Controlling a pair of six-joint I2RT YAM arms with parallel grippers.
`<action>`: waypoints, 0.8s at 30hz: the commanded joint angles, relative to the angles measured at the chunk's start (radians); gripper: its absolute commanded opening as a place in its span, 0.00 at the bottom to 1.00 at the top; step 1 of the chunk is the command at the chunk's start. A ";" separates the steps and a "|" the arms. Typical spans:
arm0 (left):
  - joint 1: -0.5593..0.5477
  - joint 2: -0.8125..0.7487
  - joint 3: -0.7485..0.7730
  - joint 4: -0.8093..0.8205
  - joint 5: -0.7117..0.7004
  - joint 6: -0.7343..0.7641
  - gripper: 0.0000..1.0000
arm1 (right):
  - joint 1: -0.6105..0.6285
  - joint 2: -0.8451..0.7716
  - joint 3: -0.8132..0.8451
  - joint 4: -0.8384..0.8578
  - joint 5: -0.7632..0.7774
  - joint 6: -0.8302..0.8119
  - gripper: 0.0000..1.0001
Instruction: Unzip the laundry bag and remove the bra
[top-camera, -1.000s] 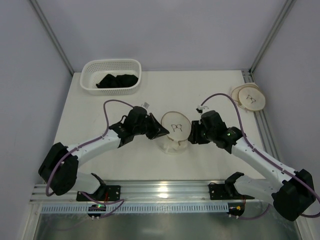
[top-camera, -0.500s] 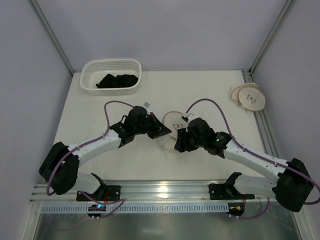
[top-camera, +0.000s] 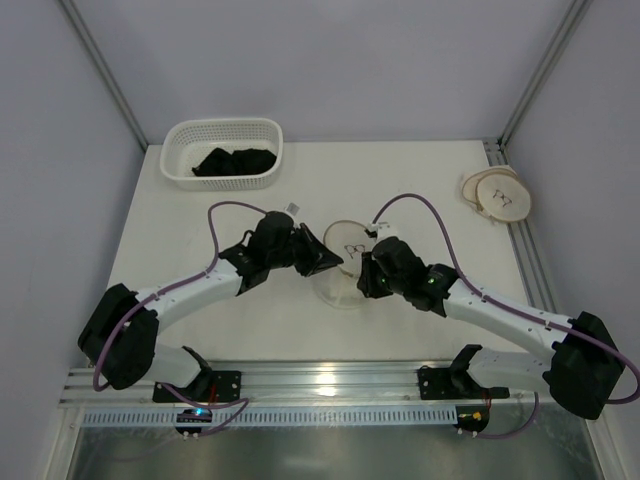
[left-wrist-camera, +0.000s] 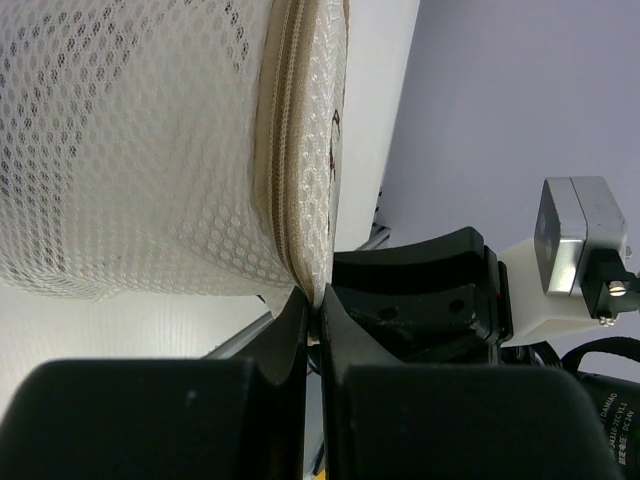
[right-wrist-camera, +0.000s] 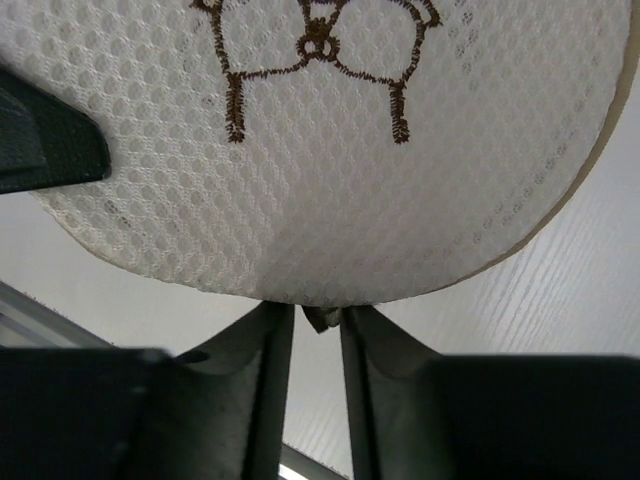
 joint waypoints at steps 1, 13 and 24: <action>-0.002 -0.017 0.003 0.044 0.029 -0.011 0.00 | 0.006 -0.009 0.046 0.093 0.036 0.002 0.24; 0.001 -0.028 0.027 -0.059 0.021 0.088 0.00 | 0.007 -0.001 0.115 -0.176 0.183 0.004 0.04; 0.127 -0.050 0.106 -0.428 -0.057 0.392 0.00 | 0.006 0.068 0.213 -0.468 0.470 0.070 0.04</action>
